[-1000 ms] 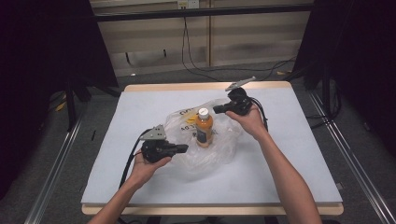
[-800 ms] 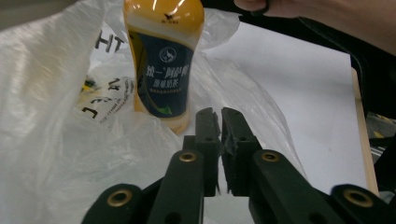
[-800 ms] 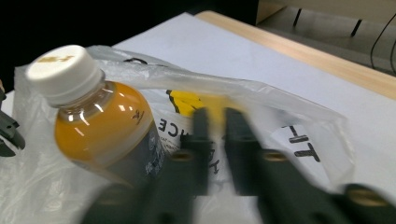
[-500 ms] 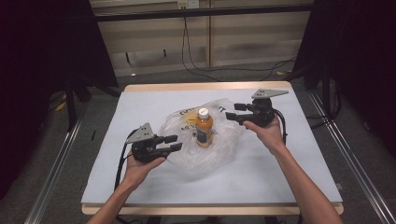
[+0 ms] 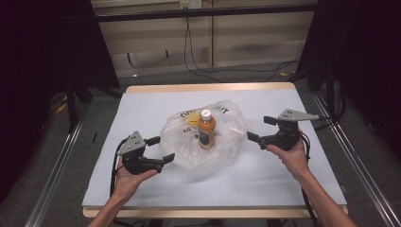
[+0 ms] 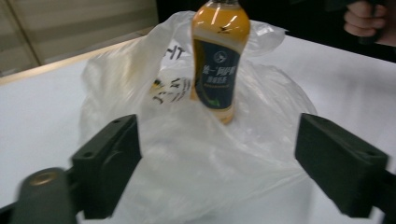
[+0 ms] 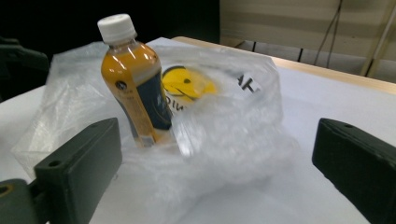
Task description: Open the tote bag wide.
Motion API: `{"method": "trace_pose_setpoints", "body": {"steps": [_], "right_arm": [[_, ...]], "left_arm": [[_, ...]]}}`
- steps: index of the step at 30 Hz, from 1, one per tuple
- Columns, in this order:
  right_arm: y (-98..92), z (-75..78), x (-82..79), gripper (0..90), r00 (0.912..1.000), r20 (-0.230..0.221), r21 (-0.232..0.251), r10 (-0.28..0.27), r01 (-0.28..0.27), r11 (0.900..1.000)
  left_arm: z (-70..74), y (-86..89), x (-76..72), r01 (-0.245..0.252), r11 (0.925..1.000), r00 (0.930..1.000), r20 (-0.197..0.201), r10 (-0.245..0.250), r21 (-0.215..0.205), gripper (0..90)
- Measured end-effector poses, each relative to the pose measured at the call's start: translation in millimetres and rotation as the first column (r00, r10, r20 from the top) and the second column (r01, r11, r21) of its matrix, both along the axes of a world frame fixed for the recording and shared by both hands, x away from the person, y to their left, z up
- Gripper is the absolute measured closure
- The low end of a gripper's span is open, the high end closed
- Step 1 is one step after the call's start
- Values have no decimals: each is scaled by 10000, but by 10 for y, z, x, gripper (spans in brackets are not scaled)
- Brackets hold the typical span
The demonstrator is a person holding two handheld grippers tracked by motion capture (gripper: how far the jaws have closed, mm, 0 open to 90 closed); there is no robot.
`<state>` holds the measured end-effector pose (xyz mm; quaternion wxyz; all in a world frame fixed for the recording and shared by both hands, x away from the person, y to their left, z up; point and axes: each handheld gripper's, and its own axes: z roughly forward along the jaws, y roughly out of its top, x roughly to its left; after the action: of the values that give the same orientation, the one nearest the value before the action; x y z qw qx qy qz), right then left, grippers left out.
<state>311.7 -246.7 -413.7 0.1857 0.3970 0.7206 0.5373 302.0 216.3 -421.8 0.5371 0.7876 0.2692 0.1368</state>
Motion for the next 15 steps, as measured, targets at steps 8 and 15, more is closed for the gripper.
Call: {"method": "trace_pose_setpoints", "body": {"steps": [8,15], "right_arm": [[-209,-21,-421,24,9975,429,211,-555,546,9983],[-273,-102,-694,33,9925,632,300,-1045,1028,9943]], "left_arm": [[-35,251,-141,-485,9987,9985,259,488,-131,65],[-2,389,-313,-747,9970,9963,405,756,-216,31]]}}
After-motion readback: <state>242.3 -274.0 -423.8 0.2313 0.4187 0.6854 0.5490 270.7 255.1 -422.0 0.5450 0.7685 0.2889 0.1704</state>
